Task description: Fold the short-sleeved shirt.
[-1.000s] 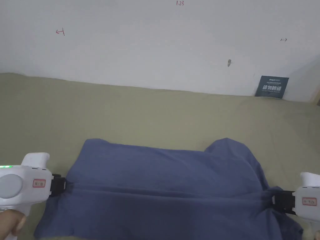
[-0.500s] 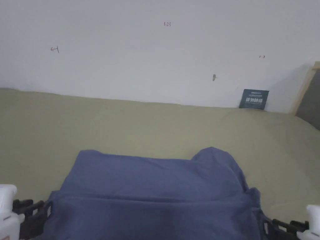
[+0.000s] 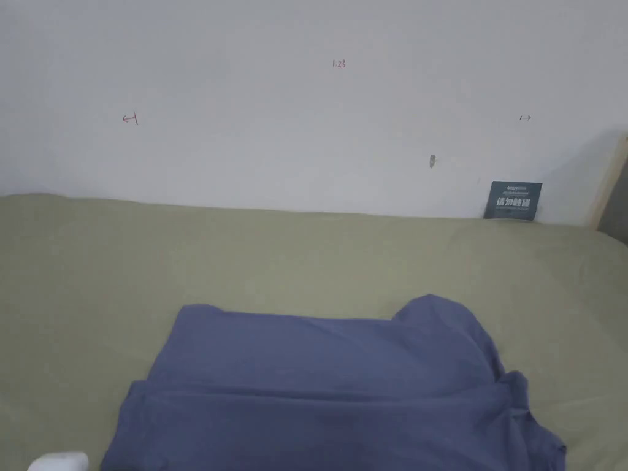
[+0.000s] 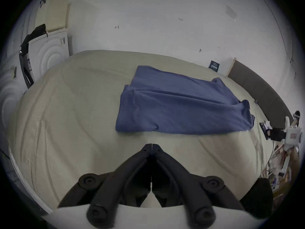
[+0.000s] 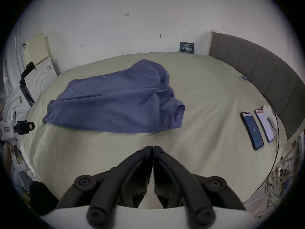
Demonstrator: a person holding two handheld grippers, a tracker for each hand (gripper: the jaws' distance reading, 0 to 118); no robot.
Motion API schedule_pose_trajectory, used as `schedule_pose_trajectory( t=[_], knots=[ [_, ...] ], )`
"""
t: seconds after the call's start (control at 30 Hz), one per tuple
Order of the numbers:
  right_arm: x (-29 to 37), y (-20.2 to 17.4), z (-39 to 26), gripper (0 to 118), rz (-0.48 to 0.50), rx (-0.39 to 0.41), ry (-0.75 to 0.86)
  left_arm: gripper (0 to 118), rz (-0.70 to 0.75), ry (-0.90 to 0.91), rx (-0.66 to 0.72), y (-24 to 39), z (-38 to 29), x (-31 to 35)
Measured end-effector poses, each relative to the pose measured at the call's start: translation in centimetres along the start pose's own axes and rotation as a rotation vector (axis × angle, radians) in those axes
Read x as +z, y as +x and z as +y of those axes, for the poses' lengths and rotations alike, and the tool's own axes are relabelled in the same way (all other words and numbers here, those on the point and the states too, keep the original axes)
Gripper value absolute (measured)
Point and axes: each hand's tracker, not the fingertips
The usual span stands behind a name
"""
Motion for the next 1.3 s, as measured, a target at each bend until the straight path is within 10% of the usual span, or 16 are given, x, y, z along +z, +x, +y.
schedule_pose_trajectory(
  t=[0.13, 0.27, 0.5, 0.57, 0.6, 0.67, 0.73, 0.9, 1.0, 1.3],
  knots=[
    [-0.3, 0.1, 0.1, 7, 0.017, -0.020, 0.003, 69, -0.008, -0.014, 0.075, -1.4, 2.1, -2.5],
    [-0.7, 0.1, 0.4, 7, -0.003, 0.014, 0.006, 73, 0.005, -0.013, 0.117, -2.0, 4.7, -5.8],
    [-2.7, 1.6, 1.7, 7, -0.035, 0.005, -0.014, 63, 0.081, -0.148, 0.015, -0.4, 6.0, -11.0],
    [-3.8, 2.4, 2.6, 9, -0.041, -0.004, -0.012, 9, 0.148, -0.043, -0.015, 0.2, 5.8, -9.9],
    [-4.6, 2.8, 3.2, 21, -0.052, -0.017, -0.017, 2, 0.033, -0.040, 0.017, -0.2, 5.8, -9.7],
    [-6.5, 3.6, 4.4, 94, -0.057, -0.029, -0.041, 2, 0.005, -0.076, 0.058, -0.2, 5.2, -9.2],
    [-8.9, 4.2, 5.1, 116, -0.035, -0.050, -0.074, 1, 0.032, -0.096, 0.027, 0.3, 5.0, -9.5],
    [-13.2, 4.5, 6.1, 102, -0.085, -0.092, -0.157, 2, 0.025, -0.091, 0.025, 0.1, 5.3, -9.3],
    [-13.1, 4.3, 6.1, 20, 0.026, -0.120, -0.138, 1, 0.023, -0.092, 0.019, 0.6, 5.5, -9.3],
    [-10.1, 3.1, 6.8, 15, 0.020, -0.056, -0.071, 1, -0.014, -0.062, 0.024, -0.6, 6.3, -8.1]
  ],
)
